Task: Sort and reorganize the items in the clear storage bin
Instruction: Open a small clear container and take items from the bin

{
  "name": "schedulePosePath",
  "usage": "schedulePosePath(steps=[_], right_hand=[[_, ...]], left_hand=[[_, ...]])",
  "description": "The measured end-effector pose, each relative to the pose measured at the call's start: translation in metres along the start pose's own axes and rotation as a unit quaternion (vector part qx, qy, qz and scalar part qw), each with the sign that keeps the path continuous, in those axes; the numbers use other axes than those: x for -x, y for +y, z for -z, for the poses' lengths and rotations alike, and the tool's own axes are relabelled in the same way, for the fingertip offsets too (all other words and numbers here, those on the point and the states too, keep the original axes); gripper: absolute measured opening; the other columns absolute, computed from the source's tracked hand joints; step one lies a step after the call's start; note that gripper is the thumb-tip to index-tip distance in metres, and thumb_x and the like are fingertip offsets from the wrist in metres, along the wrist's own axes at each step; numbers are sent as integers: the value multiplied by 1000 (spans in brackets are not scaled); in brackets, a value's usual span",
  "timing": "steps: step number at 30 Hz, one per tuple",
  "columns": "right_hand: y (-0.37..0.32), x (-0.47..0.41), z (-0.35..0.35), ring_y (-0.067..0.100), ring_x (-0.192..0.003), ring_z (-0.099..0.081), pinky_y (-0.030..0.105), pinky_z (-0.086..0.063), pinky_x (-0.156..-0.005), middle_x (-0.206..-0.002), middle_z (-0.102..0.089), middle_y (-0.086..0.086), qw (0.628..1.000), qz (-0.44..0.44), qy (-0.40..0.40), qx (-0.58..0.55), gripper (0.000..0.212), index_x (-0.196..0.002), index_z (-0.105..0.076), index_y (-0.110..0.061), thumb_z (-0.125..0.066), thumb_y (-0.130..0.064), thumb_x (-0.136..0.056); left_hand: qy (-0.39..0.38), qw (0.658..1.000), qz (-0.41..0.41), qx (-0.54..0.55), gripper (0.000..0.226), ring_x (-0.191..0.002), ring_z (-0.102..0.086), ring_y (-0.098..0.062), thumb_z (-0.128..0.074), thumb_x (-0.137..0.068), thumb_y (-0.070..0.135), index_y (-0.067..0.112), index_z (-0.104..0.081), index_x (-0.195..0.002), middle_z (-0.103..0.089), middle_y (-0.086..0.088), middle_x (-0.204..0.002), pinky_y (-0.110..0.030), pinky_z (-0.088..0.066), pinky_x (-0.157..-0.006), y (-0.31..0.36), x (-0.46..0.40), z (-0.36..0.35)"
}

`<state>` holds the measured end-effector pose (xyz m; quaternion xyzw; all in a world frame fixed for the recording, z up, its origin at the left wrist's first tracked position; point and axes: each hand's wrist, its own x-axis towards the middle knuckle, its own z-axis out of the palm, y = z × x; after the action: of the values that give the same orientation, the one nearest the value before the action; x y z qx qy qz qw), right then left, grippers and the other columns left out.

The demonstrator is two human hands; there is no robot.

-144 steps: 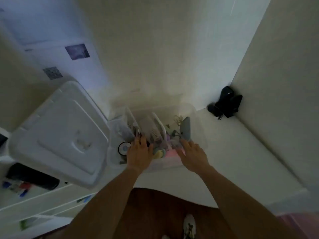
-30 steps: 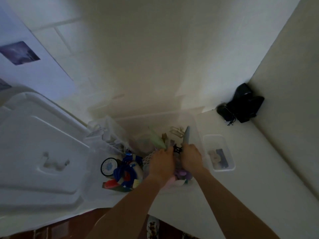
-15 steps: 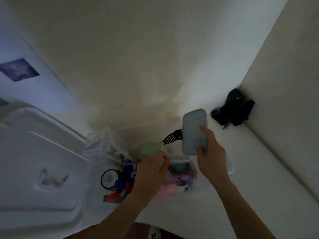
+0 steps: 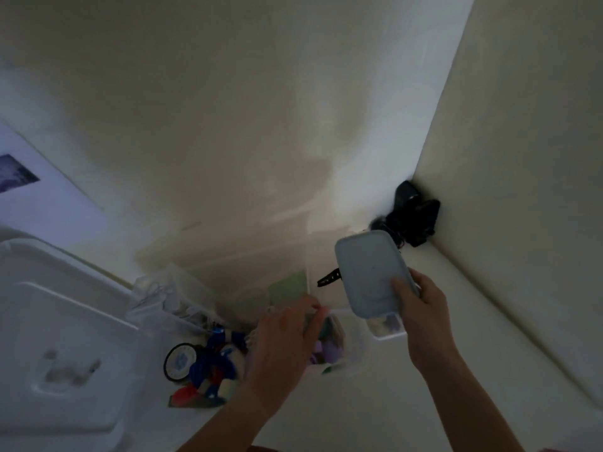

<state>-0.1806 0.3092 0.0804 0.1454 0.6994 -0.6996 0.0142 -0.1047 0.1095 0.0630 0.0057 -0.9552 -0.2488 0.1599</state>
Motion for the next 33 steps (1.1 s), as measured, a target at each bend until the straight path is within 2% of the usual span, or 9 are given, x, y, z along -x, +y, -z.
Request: schedulePosePath(steps=[2,4,9,13,16,20,26,29,33], right_hand=[[5,-4,14,29,-103,-64,44,-56,-76,-113,-66,9,997,-43,23,-62,26,-121,-59,-8,-58,-17,-97],[6,-9,32,29,-107,-62,47,-58,-78,-117,-61,8,987,-96,36,-125,31,-125,-55,-8,-57,-22,-98],[15,-26,102,32,-111,-63,54,-54,-90,-124,-60,9,974,-126,52,-179,34,-127,-54,-10,-59,-24,-97],[42,-43,160,36,-111,-62,57,-51,-94,-124,-62,12,973,-157,69,-157,31,-124,-57,-7,-59,-21,-96],[73,-52,186,41,-103,-67,54,-53,-90,-120,-65,19,968,-204,48,-139,33,-124,-57,-2,-59,-20,-96],[115,-62,202,40,-108,-63,50,-51,-91,-124,-62,22,951,-262,57,-153,28,-116,-59,2,-60,-16,-95],[162,-71,207,32,-105,-62,51,-47,-98,-113,-66,12,930,-316,61,-175,12,-103,-63,-6,-57,-14,-97],[176,-76,208,29,-101,-62,50,-46,-99,-111,-64,8,924,-324,81,-185,21,-115,-58,-3,-57,-14,-97],[187,-83,217,32,-112,-57,53,-43,-105,-124,-55,10,911,-329,132,-211,34,-127,-51,-3,-59,-15,-96]], left_hand=[[-24,1000,-8,-10,31,-70,-62,-3,-39,-98,55,34,-61,-98,-69,14,-86,-22,-39,-68,27,-5,-11],[-12,999,10,39,21,-66,-62,-3,-50,-97,50,32,-60,-91,-68,13,-74,-18,-33,-66,56,-11,-26],[-39,996,-6,78,21,-80,-63,-5,-46,-98,48,32,-58,-95,-67,12,-87,-23,-50,-72,120,-16,-79],[-88,990,4,110,17,-95,-61,-12,-44,-101,39,33,-47,-117,-62,5,-106,-29,-52,-80,154,-8,-126],[-131,977,81,151,33,-111,-55,-17,-52,-98,27,32,-43,-130,-49,1,-126,-26,-46,-91,162,-9,-167],[-226,966,99,76,52,-132,-45,-30,-63,-89,20,18,-48,-139,-45,-17,-138,-31,-38,-105,148,-5,-231],[-263,949,172,-1,22,-113,-54,-31,-50,-98,23,8,-64,-106,-41,-22,-140,-31,-41,-91,133,3,-286],[-228,961,155,-29,19,-100,-61,-34,-51,-98,20,6,-65,-98,-44,-26,-138,-35,-48,-85,133,6,-297],[-142,978,153,30,14,-85,-64,-33,-54,-99,19,8,-60,-94,-59,-15,-109,-37,-49,-70,135,15,-288]])
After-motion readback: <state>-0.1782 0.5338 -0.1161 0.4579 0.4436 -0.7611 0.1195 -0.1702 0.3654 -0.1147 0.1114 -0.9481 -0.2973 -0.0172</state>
